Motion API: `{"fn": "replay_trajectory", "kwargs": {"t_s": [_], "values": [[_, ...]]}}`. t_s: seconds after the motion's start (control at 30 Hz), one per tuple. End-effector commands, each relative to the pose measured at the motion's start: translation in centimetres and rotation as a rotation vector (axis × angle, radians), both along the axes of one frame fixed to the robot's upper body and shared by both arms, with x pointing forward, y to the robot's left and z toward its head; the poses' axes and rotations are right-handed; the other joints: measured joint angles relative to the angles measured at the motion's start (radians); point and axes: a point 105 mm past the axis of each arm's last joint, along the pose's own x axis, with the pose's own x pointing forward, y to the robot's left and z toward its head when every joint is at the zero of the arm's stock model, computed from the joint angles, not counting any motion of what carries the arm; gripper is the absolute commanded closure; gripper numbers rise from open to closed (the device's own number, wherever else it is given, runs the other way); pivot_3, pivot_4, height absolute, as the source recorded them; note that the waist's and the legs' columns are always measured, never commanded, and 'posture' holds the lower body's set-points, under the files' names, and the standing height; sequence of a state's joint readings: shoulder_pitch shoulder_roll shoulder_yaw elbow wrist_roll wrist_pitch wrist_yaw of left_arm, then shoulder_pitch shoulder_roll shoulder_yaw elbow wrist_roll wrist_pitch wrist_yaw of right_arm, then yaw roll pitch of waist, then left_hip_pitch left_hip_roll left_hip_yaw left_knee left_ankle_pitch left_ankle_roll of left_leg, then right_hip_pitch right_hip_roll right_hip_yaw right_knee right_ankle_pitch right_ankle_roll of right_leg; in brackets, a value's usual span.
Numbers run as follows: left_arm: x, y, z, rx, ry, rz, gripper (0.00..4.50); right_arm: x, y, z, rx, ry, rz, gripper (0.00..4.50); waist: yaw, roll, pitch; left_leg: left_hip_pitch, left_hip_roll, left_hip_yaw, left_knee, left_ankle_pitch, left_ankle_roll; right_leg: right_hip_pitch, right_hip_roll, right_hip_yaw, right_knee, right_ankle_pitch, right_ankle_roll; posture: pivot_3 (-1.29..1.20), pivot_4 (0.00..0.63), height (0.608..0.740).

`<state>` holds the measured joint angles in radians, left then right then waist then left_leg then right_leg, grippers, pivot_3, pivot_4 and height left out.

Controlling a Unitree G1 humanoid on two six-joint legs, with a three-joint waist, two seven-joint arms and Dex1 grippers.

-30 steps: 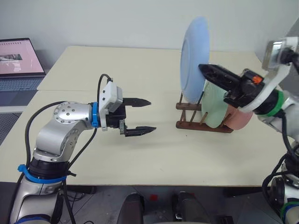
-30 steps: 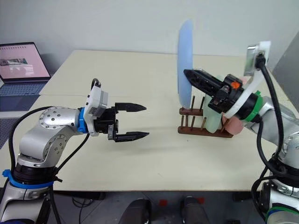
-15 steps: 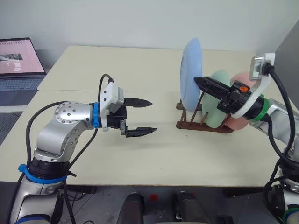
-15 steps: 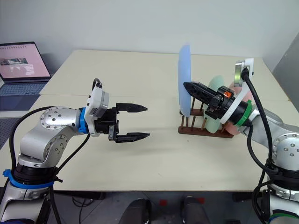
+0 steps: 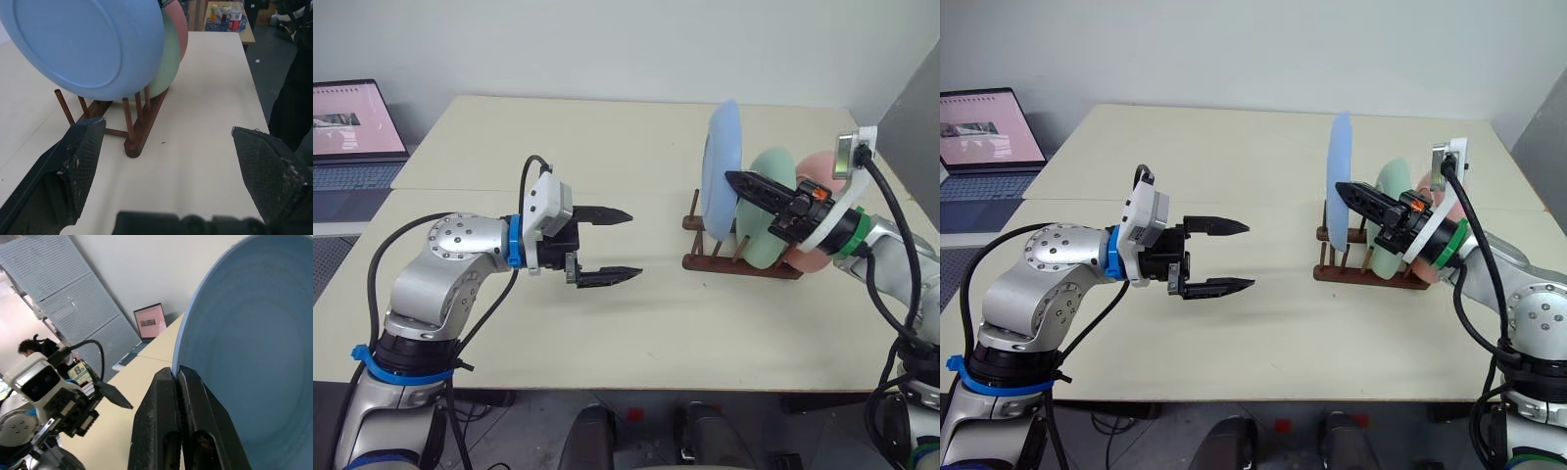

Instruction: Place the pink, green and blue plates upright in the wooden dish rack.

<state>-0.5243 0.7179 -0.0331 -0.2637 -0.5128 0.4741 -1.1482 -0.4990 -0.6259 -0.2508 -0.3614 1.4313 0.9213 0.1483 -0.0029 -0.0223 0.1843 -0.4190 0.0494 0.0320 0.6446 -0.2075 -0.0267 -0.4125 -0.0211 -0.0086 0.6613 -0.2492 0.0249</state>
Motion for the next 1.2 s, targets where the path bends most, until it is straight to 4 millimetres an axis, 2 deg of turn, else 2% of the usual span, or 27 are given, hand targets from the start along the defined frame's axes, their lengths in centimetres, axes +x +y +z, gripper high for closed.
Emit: {"fn": "replay_trajectory", "kwargs": {"t_s": [0.03,0.13,0.23,0.47,0.5,0.57,0.63,0.67,0.77,0.83,0.93,1.07,1.2], "values": [[-0.3,-0.3,1.1,-0.012,-0.049,-0.023,0.00,0.5,-0.3,0.8,0.000,-0.027,-0.038,4.48,0.000,0.000,0.000,0.000,0.000,0.000,0.000,0.000,0.000,0.000,0.000,0.000,0.000,0.000,0.000,0.00,0.150,0.739],[-0.3,-0.3,1.1,-0.012,-0.050,-0.021,0.00,0.9,-0.4,0.9,-0.027,-0.027,-0.064,3.83,0.000,0.000,0.000,0.000,0.000,0.000,0.000,0.000,0.000,0.000,0.000,0.000,0.000,0.000,0.000,0.00,0.150,0.739],[-0.3,-0.3,1.0,-0.013,-0.050,-0.020,0.00,0.8,-0.3,1.5,-0.053,-0.060,-0.063,2.78,0.000,0.000,0.000,0.000,0.000,0.000,0.000,0.000,0.000,0.000,0.000,0.000,0.000,0.000,0.000,0.00,0.150,0.739],[-0.2,-0.3,0.9,-0.017,-0.048,-0.015,0.00,0.2,-0.5,6.0,-0.082,-0.224,-0.089,0.10,0.000,0.000,0.000,-0.007,0.000,0.001,0.000,0.000,0.000,-0.008,0.000,0.001,0.002,0.000,0.000,0.00,0.150,0.739],[-0.2,-0.3,0.9,-0.017,-0.049,-0.014,0.00,0.0,-0.8,6.9,-0.097,-0.255,-0.096,0.02,0.000,0.000,0.000,-0.007,0.000,0.000,0.000,0.000,0.000,-0.008,0.001,0.000,0.001,0.000,0.000,0.00,0.150,0.739],[-0.2,-0.3,0.9,-0.017,-0.050,-0.011,0.00,-0.4,-1.8,8.2,-0.174,-0.322,-0.124,0.02,0.001,0.000,0.000,-0.008,0.000,0.000,0.000,0.000,0.000,-0.009,0.001,0.000,0.001,0.000,0.000,0.00,0.150,0.739],[-0.2,-0.4,0.9,-0.017,-0.050,-0.010,0.00,-0.9,-2.8,8.4,-0.258,-0.356,-0.134,0.02,0.005,0.000,0.000,-0.010,0.000,0.000,0.000,0.000,0.000,-0.009,0.000,-0.001,0.000,0.000,0.000,0.00,0.150,0.739],[-0.2,-0.4,0.9,-0.018,-0.051,-0.010,0.00,-1.2,-3.2,8.4,-0.291,-0.363,-0.133,0.02,0.008,0.000,0.000,-0.010,0.000,0.000,0.000,0.000,0.000,-0.009,0.000,-0.001,-0.001,0.000,0.000,0.00,0.150,0.739],[-0.2,-0.4,0.9,-0.020,-0.049,-0.009,0.00,-1.8,-5.7,7.2,-0.545,-0.397,-0.183,0.02,0.013,0.000,0.000,-0.012,-0.001,-0.001,0.000,0.000,0.001,-0.009,-0.001,-0.001,-0.003,0.000,0.000,0.00,0.150,0.739],[-0.3,-0.4,0.7,-0.020,-0.045,-0.013,0.00,-2.4,-7.3,6.3,-0.697,-0.389,-0.185,0.37,0.012,0.000,0.000,-0.012,-0.001,0.000,0.000,-0.001,0.001,-0.009,-0.001,-0.001,-0.004,0.000,0.000,0.00,0.150,0.739],[-0.3,-0.5,0.6,-0.014,-0.044,-0.021,0.00,-3.2,-8.7,5.3,-0.875,-0.375,-0.155,1.31,0.010,0.000,0.000,-0.012,-0.001,0.000,0.000,-0.001,0.001,-0.009,-0.001,-0.001,-0.003,0.000,0.000,0.00,0.150,0.739],[-0.2,-0.6,0.5,-0.015,-0.044,-0.027,0.00,-4.0,-10.0,4.3,-1.019,-0.351,-0.119,2.78,0.001,0.000,0.000,-0.009,0.000,0.000,0.001,-0.001,0.001,-0.009,0.000,-0.001,-0.001,0.000,0.000,0.00,0.150,0.739],[-0.2,-0.9,0.3,-0.019,-0.045,-0.031,0.00,-3.5,-10.8,3.1,-1.123,-0.358,-0.131,4.32,0.001,0.000,0.000,-0.007,0.000,0.000,0.001,-0.001,0.001,-0.008,0.000,-0.001,0.000,0.000,0.000,0.00,0.150,0.739]]}}
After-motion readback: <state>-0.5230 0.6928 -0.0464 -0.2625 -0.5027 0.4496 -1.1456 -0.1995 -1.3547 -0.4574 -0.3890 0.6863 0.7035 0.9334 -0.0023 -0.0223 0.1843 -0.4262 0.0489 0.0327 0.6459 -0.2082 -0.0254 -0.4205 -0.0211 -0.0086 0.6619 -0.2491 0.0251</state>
